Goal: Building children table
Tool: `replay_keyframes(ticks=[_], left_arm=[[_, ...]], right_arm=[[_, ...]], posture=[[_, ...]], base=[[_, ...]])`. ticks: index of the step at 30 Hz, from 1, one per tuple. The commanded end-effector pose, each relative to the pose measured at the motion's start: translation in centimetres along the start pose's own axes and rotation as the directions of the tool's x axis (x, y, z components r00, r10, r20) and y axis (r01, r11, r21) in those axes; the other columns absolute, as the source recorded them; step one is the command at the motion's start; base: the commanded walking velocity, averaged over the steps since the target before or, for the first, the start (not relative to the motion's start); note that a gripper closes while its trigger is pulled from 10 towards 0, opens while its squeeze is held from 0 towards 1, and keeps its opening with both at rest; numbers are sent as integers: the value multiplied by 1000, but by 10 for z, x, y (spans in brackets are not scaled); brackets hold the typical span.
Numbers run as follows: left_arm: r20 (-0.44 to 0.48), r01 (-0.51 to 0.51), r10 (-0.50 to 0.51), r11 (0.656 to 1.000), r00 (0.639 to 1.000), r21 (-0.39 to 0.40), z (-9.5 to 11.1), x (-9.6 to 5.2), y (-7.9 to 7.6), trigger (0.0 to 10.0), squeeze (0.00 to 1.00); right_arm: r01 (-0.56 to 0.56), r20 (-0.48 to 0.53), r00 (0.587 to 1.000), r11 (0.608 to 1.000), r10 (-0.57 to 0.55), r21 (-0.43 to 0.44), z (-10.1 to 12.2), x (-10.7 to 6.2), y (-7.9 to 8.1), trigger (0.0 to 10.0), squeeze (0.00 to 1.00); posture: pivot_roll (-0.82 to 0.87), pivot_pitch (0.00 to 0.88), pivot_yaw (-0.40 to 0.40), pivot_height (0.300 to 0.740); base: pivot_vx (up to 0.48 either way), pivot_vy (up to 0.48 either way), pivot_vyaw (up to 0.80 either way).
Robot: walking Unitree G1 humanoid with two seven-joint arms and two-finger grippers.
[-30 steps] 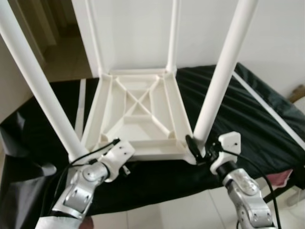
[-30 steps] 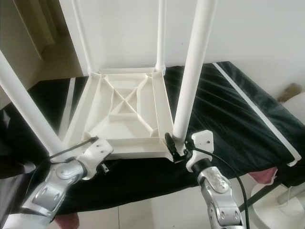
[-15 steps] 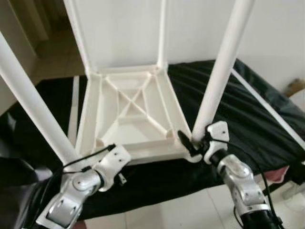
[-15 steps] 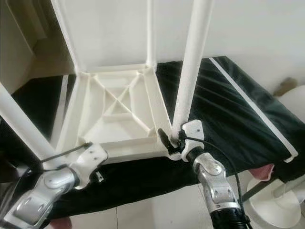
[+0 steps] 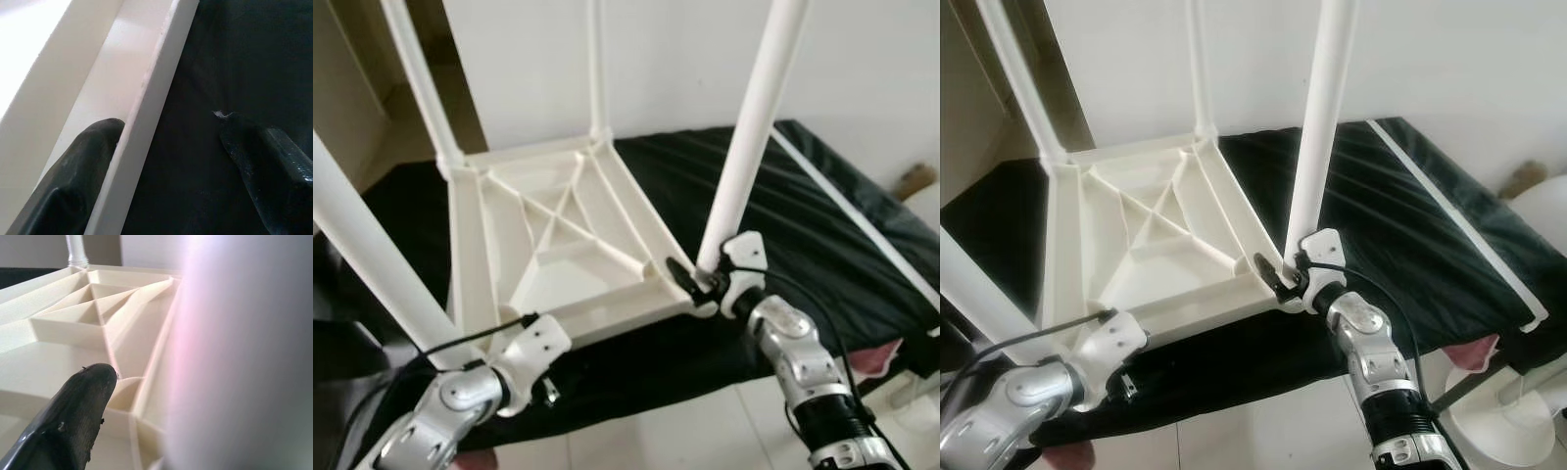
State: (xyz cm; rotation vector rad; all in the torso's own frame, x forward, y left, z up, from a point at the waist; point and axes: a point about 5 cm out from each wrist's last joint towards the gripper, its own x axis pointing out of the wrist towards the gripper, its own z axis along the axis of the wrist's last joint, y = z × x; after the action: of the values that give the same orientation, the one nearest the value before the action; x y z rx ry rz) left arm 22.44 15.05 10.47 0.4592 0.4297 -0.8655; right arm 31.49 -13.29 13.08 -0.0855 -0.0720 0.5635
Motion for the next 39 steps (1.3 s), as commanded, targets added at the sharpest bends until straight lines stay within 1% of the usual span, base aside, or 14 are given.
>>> replay_keyframes(ticks=[1, 4, 5, 6, 8, 12, 18, 21, 22, 25, 31, 33, 38, 39], left_arm=[[-45, 281, -282, 959, 958, -31, -12, -6, -12, 10000, 0], [-39, 222, -222, 975, 974, -6, -13, -7, -1, 10000, 0], [-2, 176, -176, 984, 984, 41, -8, -6, 6, 10000, 0], [-2, 176, -176, 984, 984, 41, -8, -6, 6, 10000, 0], [81, 132, -137, 990, 987, 57, 5, -4, 9, 10000, 0], [224, 219, -213, 976, 951, 0, 26, -7, -5, 10000, 0], [199, 252, -249, 968, 948, 13, 20, -12, -2, 10000, 0], [161, 248, -239, 968, 958, -42, 5, -20, 17, 10000, 0], [161, 248, -239, 968, 958, -42, 5, -20, 17, 10000, 0], [138, 218, -212, 975, 968, -35, -1, -24, 34, 10000, 0], [149, 203, -198, 979, 969, -14, 2, -24, 43, 10000, 0], [139, 176, -177, 984, 974, 19, 3, -16, 56, 10000, 0], [129, 173, -176, 984, 976, 35, 3, -14, 58, 10000, 0], [115, 161, -165, 986, 980, 46, 2, -13, 63, 10000, 0]], right_arm=[[-22, -9, 1000, 1000, 22, -9, -1, 3, 3, 10000, 0], [-24, -1, 1000, 1000, 24, -13, -2, 0, 5, 10000, 0], [-9, 5, 1000, 1000, 9, -14, -3, -4, 5, 10000, 0], [-9, 5, 1000, 1000, 9, -14, -3, -4, 5, 10000, 0], [33, 13, 999, 999, -33, -17, -5, -11, 4, 10000, 0], [121, 41, 992, 993, -121, 7, -5, -22, 1, 10000, 0], [184, 57, 981, 982, -186, 27, -5, -31, 1, 10000, 0], [190, 48, 980, 981, -192, 41, -9, -40, 7, 10000, 0], [190, 48, 980, 981, -192, 41, -9, -40, 7, 10000, 0], [186, 39, 981, 981, -188, 47, -13, -44, 13, 10000, 0], [189, 42, 981, 981, -191, 48, -12, -43, 13, 10000, 0], [183, 55, 981, 983, -184, 19, -7, -35, 5, 10000, 0], [177, 56, 983, 984, -177, 12, -6, -33, 4, 10000, 0], [168, 57, 984, 986, -168, 7, -4, -32, 3, 10000, 0]], posture=[[53, 0, -22, 740], [58, 0, -28, 740], [59, 0, -29, 740], [59, 0, -29, 740], [58, 0, -27, 740], [42, 0, -17, 740], [37, 0, -15, 740], [28, 0, -7, 740], [28, 0, -7, 740], [24, 0, -2, 740], [20, 0, 1, 740], [20, 0, -7, 740], [20, 0, -7, 740], [17, 0, -8, 740]], base=[[0, 0, 0], [0, 0, 0], [0, 0, 0], [0, 0, 0], [0, 0, 0], [0, 0, 0], [0, 0, 0], [0, 0, 0], [0, 0, 0], [0, 0, 0], [0, 0, 0], [0, 0, 0], [0, 0, 0], [0, 0, 0]])
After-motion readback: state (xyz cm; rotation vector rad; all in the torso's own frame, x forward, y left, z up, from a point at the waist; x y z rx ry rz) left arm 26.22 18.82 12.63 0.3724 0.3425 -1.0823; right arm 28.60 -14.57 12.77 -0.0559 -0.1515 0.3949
